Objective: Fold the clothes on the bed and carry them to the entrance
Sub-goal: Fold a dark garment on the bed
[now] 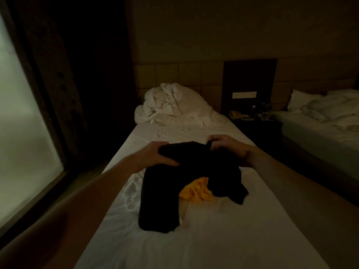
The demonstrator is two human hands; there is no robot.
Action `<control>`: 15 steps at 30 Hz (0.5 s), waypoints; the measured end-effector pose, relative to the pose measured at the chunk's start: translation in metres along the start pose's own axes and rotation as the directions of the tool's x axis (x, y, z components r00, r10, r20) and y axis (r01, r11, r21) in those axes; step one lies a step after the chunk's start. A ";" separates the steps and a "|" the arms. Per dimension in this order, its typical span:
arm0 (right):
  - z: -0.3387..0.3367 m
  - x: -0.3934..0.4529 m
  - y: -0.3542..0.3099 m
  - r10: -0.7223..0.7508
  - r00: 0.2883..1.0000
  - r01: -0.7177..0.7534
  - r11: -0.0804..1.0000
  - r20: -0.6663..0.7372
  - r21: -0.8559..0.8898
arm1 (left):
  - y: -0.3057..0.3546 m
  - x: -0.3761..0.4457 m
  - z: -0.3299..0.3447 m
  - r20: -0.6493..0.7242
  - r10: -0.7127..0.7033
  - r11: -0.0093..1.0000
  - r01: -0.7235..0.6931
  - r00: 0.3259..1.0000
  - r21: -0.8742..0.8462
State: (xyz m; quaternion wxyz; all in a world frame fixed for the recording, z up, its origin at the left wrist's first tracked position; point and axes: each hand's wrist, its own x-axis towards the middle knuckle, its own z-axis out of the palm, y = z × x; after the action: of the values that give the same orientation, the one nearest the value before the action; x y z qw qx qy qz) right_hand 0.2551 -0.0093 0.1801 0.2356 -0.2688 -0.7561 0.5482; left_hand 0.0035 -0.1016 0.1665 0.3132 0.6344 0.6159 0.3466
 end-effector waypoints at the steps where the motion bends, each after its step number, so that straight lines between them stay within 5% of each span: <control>1: -0.004 0.001 0.004 0.044 0.999 -0.044 0.999 0.018 -0.001 | 0.003 0.000 -0.003 0.024 -0.011 0.996 0.013 1.000 -0.090; 4: -0.002 0.010 0.013 0.095 0.995 -0.103 0.948 -0.039 -0.302 | 0.008 0.002 -0.004 0.168 -0.032 0.933 0.090 0.985 -0.350; 6: 0.009 0.014 0.012 0.034 0.998 -0.050 0.899 -0.044 -0.435 | 0.008 0.005 -0.002 0.181 -0.033 0.932 0.095 0.983 -0.349; 8: 0.018 0.014 0.010 -0.037 0.997 -0.005 0.827 -0.063 -0.562 | 0.005 0.007 0.000 0.157 -0.014 0.970 0.052 0.987 -0.239; 11: 0.020 0.013 0.009 -0.111 0.990 0.011 0.685 -0.090 -0.728 | 0.001 0.006 -0.004 0.123 0.079 0.984 -0.097 0.989 0.148; 15: 0.023 0.014 0.011 -0.195 0.971 0.036 0.688 -0.136 -0.725 | 0.003 0.007 -0.001 0.254 0.019 0.911 -0.122 0.967 0.394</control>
State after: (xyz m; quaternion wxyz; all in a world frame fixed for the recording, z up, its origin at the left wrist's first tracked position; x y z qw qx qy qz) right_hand 0.2316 -0.0138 0.1641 0.2221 -0.3451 -0.8972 0.1634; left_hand 0.0041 -0.0951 0.1699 0.2351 0.7454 0.6075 0.1413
